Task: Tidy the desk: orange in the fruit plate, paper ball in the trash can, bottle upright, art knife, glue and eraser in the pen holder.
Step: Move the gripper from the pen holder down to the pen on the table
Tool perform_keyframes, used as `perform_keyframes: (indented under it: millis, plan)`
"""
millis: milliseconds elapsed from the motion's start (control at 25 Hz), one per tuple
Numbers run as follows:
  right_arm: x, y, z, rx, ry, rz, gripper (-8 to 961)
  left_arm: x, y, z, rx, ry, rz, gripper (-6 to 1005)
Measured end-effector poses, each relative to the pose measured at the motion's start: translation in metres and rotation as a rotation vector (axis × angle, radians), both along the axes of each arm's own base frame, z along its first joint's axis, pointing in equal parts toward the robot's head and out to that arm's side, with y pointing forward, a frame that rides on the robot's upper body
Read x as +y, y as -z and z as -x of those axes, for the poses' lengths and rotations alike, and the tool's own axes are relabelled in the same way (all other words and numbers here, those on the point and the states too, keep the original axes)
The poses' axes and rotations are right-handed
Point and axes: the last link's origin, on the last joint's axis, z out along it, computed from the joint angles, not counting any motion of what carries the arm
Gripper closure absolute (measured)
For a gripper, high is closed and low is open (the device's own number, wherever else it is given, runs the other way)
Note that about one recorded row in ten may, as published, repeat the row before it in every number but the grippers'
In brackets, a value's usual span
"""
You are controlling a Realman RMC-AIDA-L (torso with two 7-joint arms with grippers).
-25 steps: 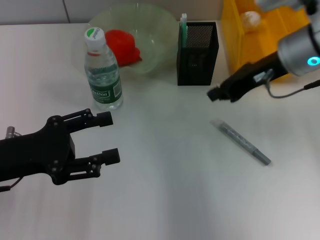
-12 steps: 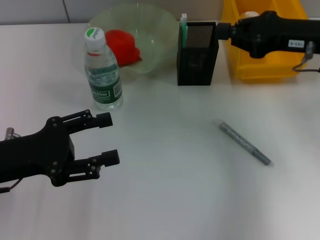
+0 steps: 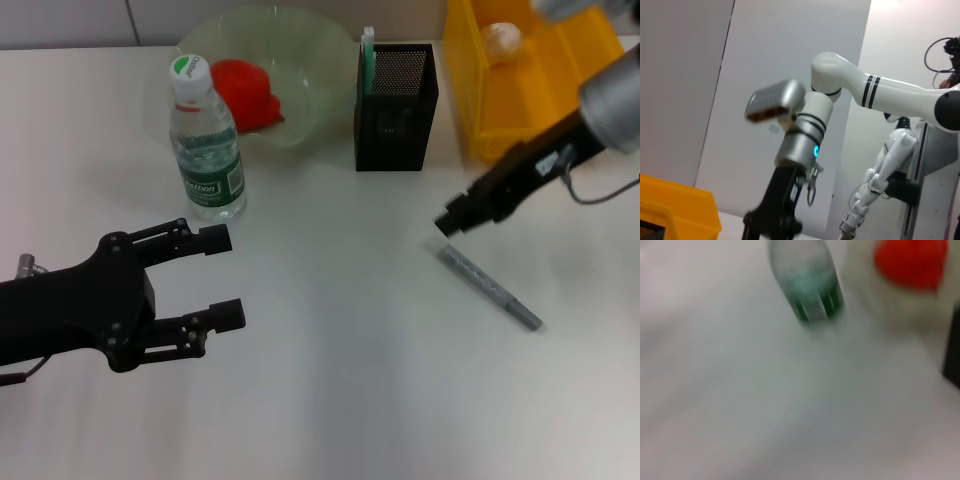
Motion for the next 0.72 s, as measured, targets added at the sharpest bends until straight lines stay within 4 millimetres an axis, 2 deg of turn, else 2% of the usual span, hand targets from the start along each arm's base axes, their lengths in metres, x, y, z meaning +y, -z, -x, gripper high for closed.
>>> perform_keyframes:
  millis: [120,280,640,720]
  plan:
    - [-0.001,0.014,-0.004,-0.156,-0.007,-0.004,772,0.000,0.000,0.000,-0.001,-0.003,-0.001,214]
    - [-0.003,0.030,-0.007,-0.263,-0.028,-0.008,643,0.000,0.000,0.000,-0.001,-0.005,-0.003,214]
    - [-0.007,0.038,-0.009,-0.293,-0.044,0.015,267,0.001,0.001,0.000,-0.003,-0.009,0.000,214]
    - [-0.008,0.040,-0.009,-0.304,-0.053,0.024,269,0.001,0.001,0.000,-0.003,-0.010,-0.001,214]
